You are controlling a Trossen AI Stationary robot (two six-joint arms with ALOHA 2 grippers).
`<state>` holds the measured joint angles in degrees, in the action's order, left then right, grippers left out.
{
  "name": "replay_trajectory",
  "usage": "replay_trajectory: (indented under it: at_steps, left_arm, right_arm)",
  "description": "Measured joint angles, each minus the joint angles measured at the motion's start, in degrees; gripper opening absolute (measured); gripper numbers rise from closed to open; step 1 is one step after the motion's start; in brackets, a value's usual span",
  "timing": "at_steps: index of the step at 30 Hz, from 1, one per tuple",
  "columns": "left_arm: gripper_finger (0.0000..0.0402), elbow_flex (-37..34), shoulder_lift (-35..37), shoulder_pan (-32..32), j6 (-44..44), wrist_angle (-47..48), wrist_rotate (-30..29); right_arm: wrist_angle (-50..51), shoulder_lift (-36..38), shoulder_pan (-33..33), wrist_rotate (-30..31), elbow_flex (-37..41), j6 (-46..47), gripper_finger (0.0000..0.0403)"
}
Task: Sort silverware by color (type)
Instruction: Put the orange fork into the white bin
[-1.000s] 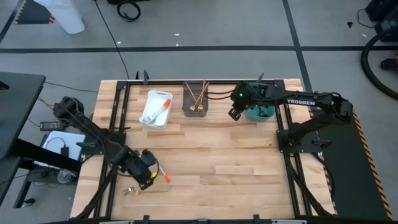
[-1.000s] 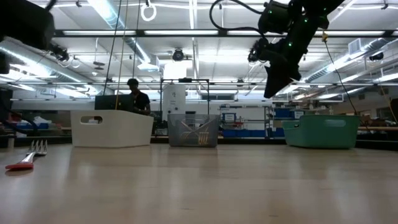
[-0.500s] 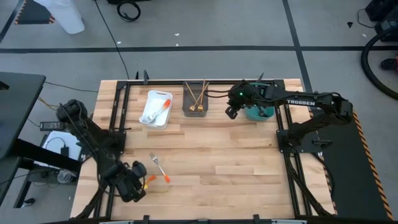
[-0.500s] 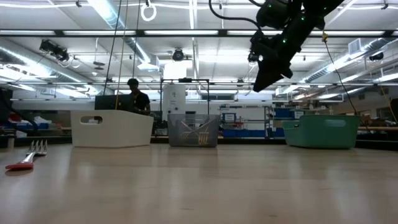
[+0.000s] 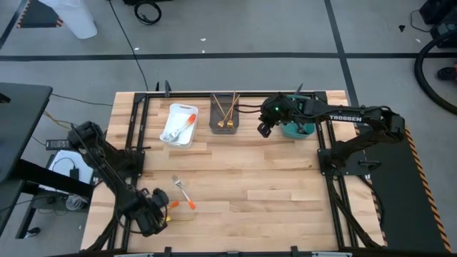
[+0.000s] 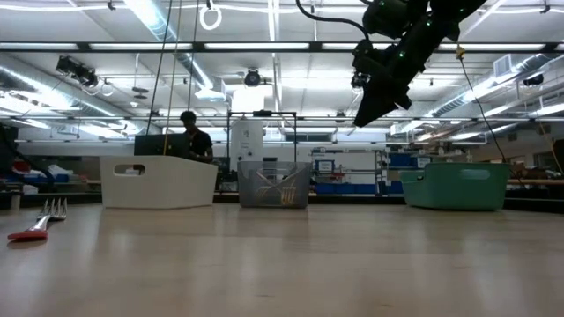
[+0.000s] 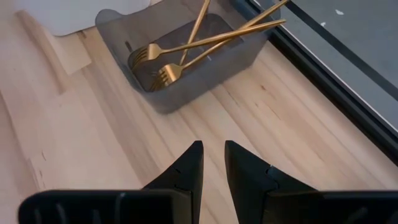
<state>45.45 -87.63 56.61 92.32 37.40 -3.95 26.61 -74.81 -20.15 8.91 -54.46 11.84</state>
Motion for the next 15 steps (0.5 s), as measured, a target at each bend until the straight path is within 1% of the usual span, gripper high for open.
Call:
replay_trajectory:
  at_steps: [9,15]
  left_arm:
    - [0.0111,0.28,-3.97,0.93,-0.47,0.23,-0.11]
    - [0.0104,0.26,-4.85,0.93,-0.6,0.63,-0.85]
  right_arm:
    - [-1.5,0.0,0.27,-0.02,0.0,0.39,0.0077]
    - [-2.28,0.0,0.27,0.04,0.0,0.42,0.0077]
